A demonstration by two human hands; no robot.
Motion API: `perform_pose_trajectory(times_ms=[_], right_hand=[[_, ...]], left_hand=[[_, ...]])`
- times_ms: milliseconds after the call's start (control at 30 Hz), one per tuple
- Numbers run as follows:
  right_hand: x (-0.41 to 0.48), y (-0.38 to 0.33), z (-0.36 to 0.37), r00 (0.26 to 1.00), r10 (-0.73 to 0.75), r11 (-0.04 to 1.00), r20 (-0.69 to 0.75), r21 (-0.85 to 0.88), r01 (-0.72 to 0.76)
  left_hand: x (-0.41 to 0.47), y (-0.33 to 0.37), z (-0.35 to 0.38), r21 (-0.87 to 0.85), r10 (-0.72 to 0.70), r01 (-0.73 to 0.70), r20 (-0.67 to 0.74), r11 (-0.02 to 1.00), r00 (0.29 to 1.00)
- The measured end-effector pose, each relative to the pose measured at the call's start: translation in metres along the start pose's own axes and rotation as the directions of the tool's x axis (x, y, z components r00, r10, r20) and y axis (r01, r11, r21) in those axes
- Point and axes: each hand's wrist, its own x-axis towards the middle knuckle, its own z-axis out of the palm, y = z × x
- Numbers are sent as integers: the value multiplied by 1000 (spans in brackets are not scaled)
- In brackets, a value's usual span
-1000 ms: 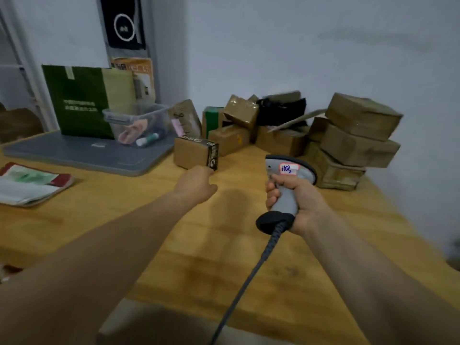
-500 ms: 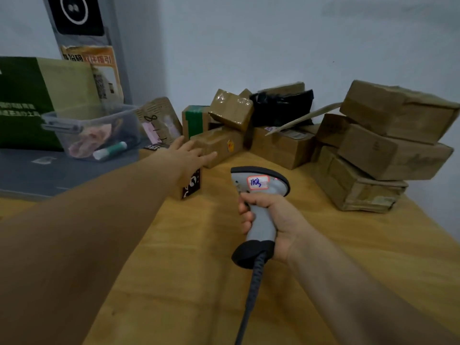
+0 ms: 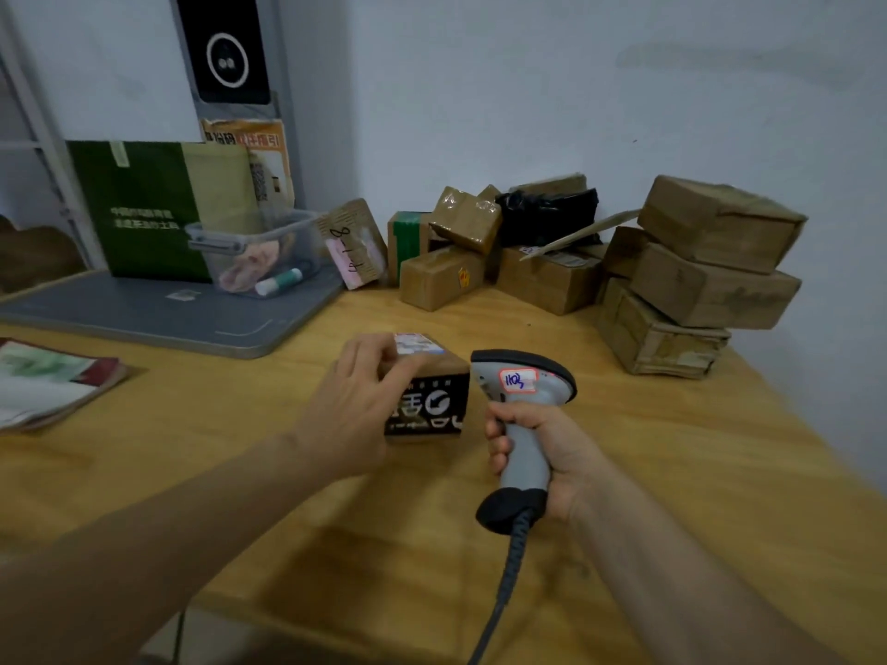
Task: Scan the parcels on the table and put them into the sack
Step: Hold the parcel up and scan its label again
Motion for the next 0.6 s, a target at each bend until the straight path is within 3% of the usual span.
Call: perform_pose_trajectory(times_ms=[100,233,267,333,400,433,500,600], right_hand=[[-23,13,-4,1000,-19,1000,-24,-8,19],[-45,30,-11,998,-30,999,-58,-30,28],[-49,33,-14,997,-39,998,-72,-52,35],[-53,38,-16,993,-63,995,-104,-90,53],[-55,41,-16,985,-97,991,-140,-103,83],[-55,42,-15,981,-116,990,-155,-102,101],[-51,43,-11,972,-156,985,-173,-104,140],[-45,45,0,960,-204,975,-192,-134,180]], left_hand=[[-40,17,-12,-111,-48,43,-43,993,998],[-79,33,-24,-160,-34,44,63,986,997],[-83,38,-28,-245,-105,122,82,962,991],[-82,47,-38,-463,-411,419,125,781,903],[-69,50,-45,-598,-698,648,195,472,689],[-63,48,-45,-631,-765,702,257,330,591],[-58,44,-44,-644,-794,750,373,150,479],[-58,36,-39,-613,-753,790,518,4,406]])
